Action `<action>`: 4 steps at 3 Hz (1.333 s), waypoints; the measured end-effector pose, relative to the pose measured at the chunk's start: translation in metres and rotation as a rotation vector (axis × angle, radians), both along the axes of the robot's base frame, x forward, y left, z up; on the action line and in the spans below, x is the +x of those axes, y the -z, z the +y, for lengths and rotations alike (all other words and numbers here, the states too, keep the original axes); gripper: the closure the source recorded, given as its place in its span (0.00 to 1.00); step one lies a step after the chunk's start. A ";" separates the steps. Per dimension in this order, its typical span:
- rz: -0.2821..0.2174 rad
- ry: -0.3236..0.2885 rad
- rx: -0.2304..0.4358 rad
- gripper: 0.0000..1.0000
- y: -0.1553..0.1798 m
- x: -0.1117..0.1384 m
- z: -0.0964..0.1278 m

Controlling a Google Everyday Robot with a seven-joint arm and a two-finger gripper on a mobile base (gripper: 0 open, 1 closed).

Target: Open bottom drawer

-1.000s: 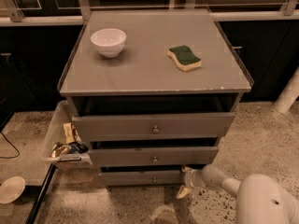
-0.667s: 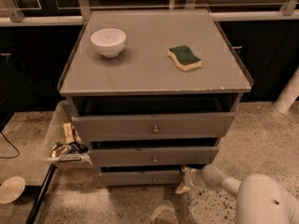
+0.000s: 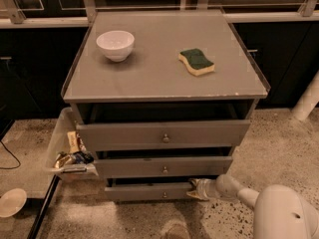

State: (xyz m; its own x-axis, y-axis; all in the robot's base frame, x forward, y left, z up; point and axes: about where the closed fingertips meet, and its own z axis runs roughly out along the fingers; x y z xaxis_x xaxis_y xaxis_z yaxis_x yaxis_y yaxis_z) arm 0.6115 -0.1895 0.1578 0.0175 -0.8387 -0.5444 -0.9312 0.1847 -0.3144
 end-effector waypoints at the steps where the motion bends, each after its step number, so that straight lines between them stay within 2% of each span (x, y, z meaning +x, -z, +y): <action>1: 0.000 0.000 0.000 0.89 -0.007 0.001 -0.002; 2: 0.000 0.000 0.000 0.85 -0.007 0.001 -0.002; 4: 0.004 -0.006 0.006 0.38 -0.008 0.002 -0.001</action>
Offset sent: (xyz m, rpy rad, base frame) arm 0.0005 -0.0014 0.0057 0.0000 0.0000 0.0000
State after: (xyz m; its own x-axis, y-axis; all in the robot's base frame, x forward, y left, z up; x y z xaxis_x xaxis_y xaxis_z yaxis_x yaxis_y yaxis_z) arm 0.6131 -0.1902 0.1656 0.0200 -0.8355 -0.5492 -0.9335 0.1811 -0.3094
